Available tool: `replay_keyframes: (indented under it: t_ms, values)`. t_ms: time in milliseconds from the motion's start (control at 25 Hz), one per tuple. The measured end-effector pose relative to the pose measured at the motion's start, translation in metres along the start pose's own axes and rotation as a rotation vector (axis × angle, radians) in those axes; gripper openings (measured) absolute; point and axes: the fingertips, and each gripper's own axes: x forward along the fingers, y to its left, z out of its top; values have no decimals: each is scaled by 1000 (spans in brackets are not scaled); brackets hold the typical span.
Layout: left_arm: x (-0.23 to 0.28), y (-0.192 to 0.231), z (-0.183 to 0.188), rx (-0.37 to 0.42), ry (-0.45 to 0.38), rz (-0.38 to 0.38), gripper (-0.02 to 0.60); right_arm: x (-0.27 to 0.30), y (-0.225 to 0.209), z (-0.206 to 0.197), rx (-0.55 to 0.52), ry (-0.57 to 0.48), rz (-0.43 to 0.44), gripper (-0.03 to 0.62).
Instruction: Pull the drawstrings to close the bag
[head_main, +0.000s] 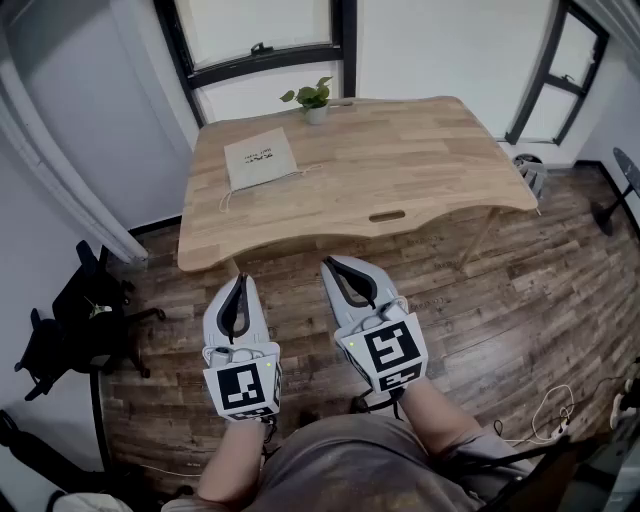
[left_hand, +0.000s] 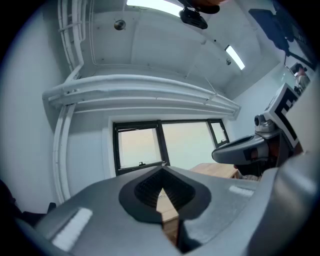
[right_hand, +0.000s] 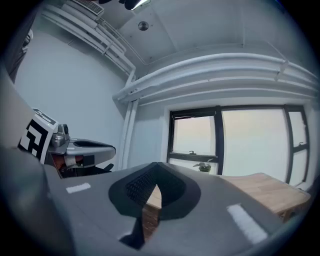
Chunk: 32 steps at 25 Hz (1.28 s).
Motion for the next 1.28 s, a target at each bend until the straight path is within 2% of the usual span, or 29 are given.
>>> replay_keyframes:
  t_ms: [120,520,680,960,1280]
  values:
    - [2,-9,2,4,-1,5,1,-5,-10,-1,-3,3,-7,28]
    - [6,-45,-1,-7,19,34,2,-22,-35,-10,-5,2,52,28]
    - [10,-50,-11,-11,42,49,2,-20,-53,-24,39,6,41,28]
    - [43,-22,-38,-14,83,75,2,25,-56,-48,55,58,93,29]
    - [126,34,-78,-34,119,66,2,129,-71,-56,65,61,113,29]
